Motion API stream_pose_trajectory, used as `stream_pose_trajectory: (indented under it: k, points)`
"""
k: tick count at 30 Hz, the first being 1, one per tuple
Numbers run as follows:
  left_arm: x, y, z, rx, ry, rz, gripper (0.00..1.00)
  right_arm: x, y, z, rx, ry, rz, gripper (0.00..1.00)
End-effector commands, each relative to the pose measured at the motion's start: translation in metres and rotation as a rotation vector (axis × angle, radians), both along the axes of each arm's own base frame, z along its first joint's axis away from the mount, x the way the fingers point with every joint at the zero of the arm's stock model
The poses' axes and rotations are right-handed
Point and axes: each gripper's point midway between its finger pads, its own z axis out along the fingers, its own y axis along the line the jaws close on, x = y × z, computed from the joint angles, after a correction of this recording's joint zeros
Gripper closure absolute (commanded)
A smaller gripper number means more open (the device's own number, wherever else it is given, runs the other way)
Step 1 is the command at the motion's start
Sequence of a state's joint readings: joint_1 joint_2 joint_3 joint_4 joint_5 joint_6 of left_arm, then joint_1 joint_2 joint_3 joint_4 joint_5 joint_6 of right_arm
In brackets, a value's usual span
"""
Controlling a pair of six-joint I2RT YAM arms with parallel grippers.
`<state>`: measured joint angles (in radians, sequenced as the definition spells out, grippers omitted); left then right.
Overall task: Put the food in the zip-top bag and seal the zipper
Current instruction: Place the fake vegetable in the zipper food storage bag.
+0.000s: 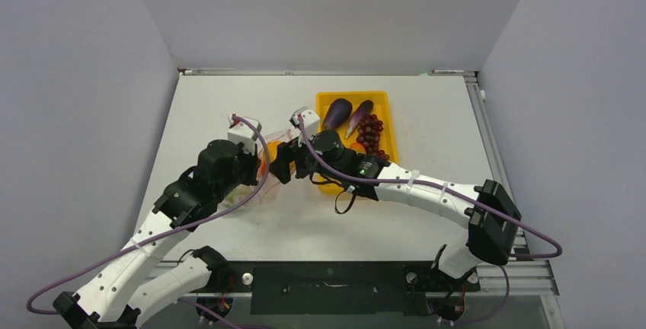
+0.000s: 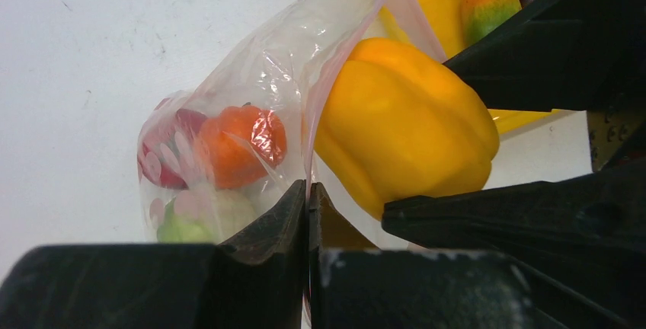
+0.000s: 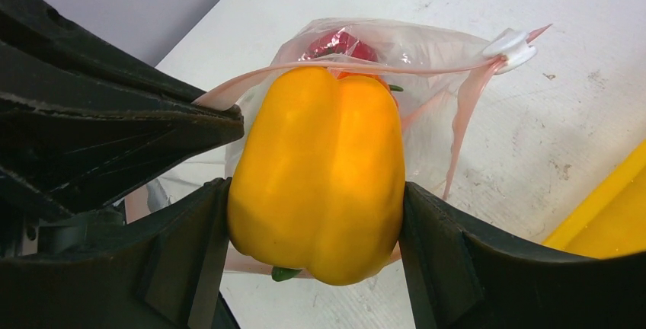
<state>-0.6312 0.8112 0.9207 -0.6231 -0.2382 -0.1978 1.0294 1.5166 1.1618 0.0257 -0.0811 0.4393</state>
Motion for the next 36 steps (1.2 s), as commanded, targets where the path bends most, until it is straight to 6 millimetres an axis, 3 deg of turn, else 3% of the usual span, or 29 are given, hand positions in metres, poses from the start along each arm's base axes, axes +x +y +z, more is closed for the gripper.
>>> stream_pose_trajectory:
  k: [1,9,14,28,30,36]
  points:
    - [0.005,-0.004,0.015,-0.041,-0.056,-0.007,1.00,0.006,0.014,0.017,0.033,-0.008,-0.016,0.60]
    - [0.005,-0.003,0.016,-0.043,-0.060,-0.006,1.00,0.005,0.024,-0.007,-0.032,0.035,-0.009,0.52]
    - [0.005,-0.003,0.016,-0.043,-0.059,-0.006,1.00,0.000,0.033,-0.015,-0.055,0.044,0.017,0.34]
    - [0.005,-0.003,0.016,-0.043,-0.060,-0.006,1.00,-0.005,0.031,-0.010,-0.067,0.018,0.022,0.01]
    - [0.005,-0.003,0.016,-0.043,-0.059,-0.006,1.00,-0.005,0.029,-0.008,-0.069,0.013,0.018,0.09]
    - [0.005,-0.003,0.015,-0.040,-0.058,-0.005,1.00,-0.003,0.017,-0.003,-0.078,-0.010,-0.013,0.10]
